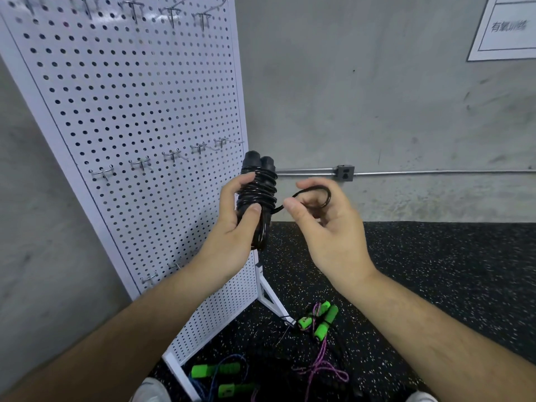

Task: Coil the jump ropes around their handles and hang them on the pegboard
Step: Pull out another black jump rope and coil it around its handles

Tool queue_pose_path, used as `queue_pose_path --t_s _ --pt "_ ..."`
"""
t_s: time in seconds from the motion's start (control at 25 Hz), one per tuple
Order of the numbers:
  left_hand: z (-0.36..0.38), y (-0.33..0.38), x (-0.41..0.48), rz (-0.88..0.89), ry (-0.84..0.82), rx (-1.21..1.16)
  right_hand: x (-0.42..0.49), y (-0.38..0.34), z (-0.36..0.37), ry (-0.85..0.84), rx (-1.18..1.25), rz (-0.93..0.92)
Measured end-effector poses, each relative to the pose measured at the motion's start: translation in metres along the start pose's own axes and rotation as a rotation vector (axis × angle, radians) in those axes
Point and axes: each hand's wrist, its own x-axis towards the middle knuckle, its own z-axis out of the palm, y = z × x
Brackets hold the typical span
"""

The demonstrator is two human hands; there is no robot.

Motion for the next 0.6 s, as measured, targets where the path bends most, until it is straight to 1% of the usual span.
queue_pose_path --t_s 0.12,0.16,0.32,0.44,0.52,0.6 --pt "-0.001 -0.003 0.001 -0.061 0.030 -0.066 0.006 -0.003 -0.010 -0.083 -0.276 -0.187" --pt "-0.001 -0.005 0.002 -0.086 0.022 -0.124 0.007 -0.004 -0.013 -0.134 -0.322 -0.227" --pt "0.002 0.000 0.002 -0.152 -0.017 -0.331 0.007 -0.013 -0.016 -0.367 -0.388 -0.148" --pt "0.006 0.003 0.003 -0.168 -0.028 -0.439 0.005 -0.018 -0.017 -0.485 -0.434 -0.197" --pt "0.005 0.005 0.005 -0.169 -0.020 -0.466 0.005 -0.014 -0.020 -0.542 -0.553 -0.228" --pt "0.004 0.006 0.006 -0.168 -0.019 -0.474 0.009 -0.009 -0.021 -0.561 -0.725 -0.283"
